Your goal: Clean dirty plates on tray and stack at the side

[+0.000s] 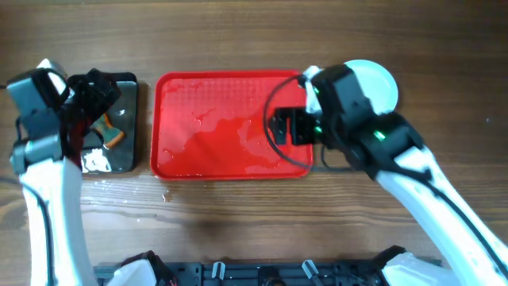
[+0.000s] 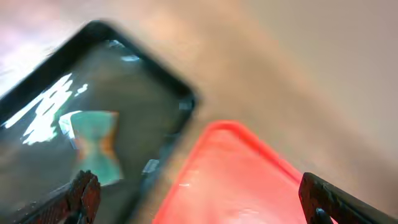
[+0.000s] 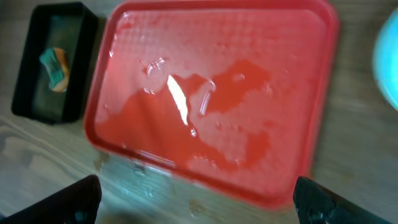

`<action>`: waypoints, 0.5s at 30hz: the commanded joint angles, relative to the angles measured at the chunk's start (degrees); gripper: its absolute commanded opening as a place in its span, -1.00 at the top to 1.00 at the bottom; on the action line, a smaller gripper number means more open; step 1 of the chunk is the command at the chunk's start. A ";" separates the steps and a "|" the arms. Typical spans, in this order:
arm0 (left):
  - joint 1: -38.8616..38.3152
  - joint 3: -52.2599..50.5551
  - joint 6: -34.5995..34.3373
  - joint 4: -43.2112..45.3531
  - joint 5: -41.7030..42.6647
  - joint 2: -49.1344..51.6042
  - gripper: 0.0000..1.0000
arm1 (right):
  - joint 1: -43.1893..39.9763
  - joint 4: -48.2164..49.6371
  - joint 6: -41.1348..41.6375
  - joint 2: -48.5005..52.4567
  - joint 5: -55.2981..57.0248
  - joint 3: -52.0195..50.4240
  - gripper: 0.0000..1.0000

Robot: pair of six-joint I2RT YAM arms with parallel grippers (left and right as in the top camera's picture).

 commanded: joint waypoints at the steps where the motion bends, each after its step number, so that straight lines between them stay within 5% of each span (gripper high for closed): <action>1: 0.24 -0.11 -0.87 -5.38 9.62 -6.56 -1.00 | 3.43 -6.47 0.74 -7.56 9.42 -0.50 -1.00; 7: 0.26 -0.11 -0.85 -9.77 9.60 -9.68 -1.00 | 9.81 -9.99 6.71 -18.64 9.05 -8.17 -0.99; 11: 0.26 -0.11 -0.87 -9.75 9.60 -9.64 -1.00 | 9.84 -13.07 17.88 -18.99 9.03 -9.79 -0.99; 15: 0.24 -0.11 -0.85 -9.75 9.60 -9.64 -1.00 | 9.84 -13.05 19.02 -17.64 9.03 -9.79 -1.00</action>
